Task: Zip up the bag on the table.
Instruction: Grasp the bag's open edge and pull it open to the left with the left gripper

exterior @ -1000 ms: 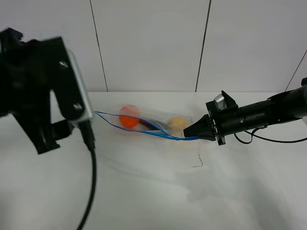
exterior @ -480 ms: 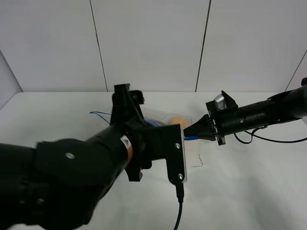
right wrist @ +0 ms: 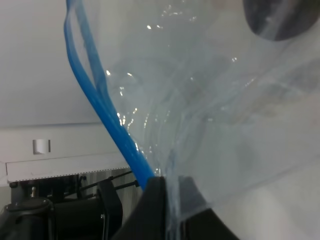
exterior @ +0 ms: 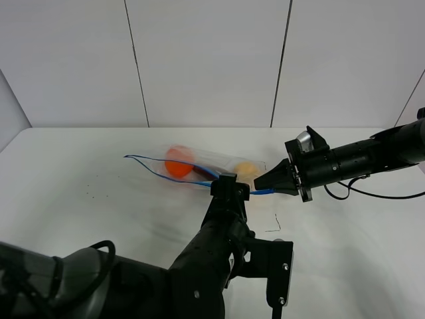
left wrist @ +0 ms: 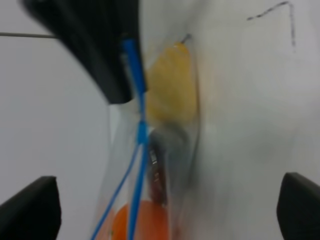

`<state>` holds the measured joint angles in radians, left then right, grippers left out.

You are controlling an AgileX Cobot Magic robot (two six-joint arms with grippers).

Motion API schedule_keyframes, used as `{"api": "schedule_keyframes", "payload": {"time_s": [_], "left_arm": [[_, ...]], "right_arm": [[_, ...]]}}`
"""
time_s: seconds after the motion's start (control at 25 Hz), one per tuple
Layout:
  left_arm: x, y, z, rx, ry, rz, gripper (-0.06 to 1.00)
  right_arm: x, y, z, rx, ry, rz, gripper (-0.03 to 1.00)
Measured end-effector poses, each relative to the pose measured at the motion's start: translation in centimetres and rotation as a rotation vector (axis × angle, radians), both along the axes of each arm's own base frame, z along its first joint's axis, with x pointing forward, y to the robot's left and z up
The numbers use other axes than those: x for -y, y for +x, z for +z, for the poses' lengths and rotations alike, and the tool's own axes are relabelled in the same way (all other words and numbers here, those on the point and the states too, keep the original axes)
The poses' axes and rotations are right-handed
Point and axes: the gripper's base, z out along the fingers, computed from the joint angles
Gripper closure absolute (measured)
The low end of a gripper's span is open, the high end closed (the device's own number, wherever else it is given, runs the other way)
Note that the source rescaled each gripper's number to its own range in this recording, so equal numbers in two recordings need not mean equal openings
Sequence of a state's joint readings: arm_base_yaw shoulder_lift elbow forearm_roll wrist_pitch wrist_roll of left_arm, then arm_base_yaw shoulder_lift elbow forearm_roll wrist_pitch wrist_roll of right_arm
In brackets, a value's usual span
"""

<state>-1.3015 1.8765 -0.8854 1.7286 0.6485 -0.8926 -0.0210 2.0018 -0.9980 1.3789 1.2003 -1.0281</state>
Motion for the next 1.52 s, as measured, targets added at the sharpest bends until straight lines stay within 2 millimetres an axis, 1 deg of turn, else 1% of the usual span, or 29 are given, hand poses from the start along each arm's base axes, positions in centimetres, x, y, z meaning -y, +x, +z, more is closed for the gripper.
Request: {"api": "schedule_keyframes", "payload": {"time_s": [0.2, 0.32, 0.4, 0.68, 0.88, 0.92, 0.96, 1.04, 1.24, 1.32, 1.48, 1.52], "left_arm": [[1.8, 0.6, -0.3, 0.005, -0.022, 0.003, 0.04], [3.0, 1.3, -0.3, 0.012, -0.043, 0.011, 0.04], [3.3, 1.7, -0.4, 0.014, -0.047, 0.018, 0.04], [2.9, 3.3, -1.8, 0.003, -0.017, 0.058, 0.1], [2.3, 4.9, -1.7, 0.014, -0.022, 0.107, 0.12], [2.4, 4.9, -1.7, 0.015, -0.025, 0.108, 0.14], [2.5, 5.0, -1.5, 0.017, -0.03, 0.108, 0.21], [2.6, 5.0, -1.5, 0.013, -0.033, 0.104, 0.27], [3.0, 4.2, -1.5, 0.012, -0.034, 0.082, 0.31], [3.1, 4.0, -1.5, 0.013, -0.033, 0.075, 0.35], [3.1, 4.0, -1.5, 0.013, -0.033, 0.075, 0.49], [3.1, 4.0, -1.5, 0.013, -0.033, 0.075, 0.49]], "right_arm": [[0.0, -0.1, -0.1, -0.003, -0.007, 0.008, 0.97], [0.0, -0.1, -0.1, -0.006, -0.008, 0.009, 0.97], [0.0, -0.1, -0.1, -0.006, -0.01, 0.011, 0.97], [0.0, -0.1, -0.1, -0.009, -0.012, 0.013, 0.97], [0.0, -0.1, -0.1, -0.009, -0.012, 0.013, 0.97], [0.0, -0.1, -0.1, -0.009, -0.012, 0.013, 0.97], [0.0, -0.1, -0.1, -0.009, -0.012, 0.013, 0.97], [0.0, -0.1, -0.1, -0.009, -0.012, 0.013, 0.97], [0.0, -0.1, -0.1, -0.01, -0.012, 0.013, 0.97], [0.0, -0.1, -0.1, -0.01, -0.012, 0.013, 0.97], [0.0, -0.1, -0.1, -0.01, -0.012, 0.013, 0.97], [0.0, -0.1, -0.1, -0.01, -0.012, 0.013, 0.97]]}}
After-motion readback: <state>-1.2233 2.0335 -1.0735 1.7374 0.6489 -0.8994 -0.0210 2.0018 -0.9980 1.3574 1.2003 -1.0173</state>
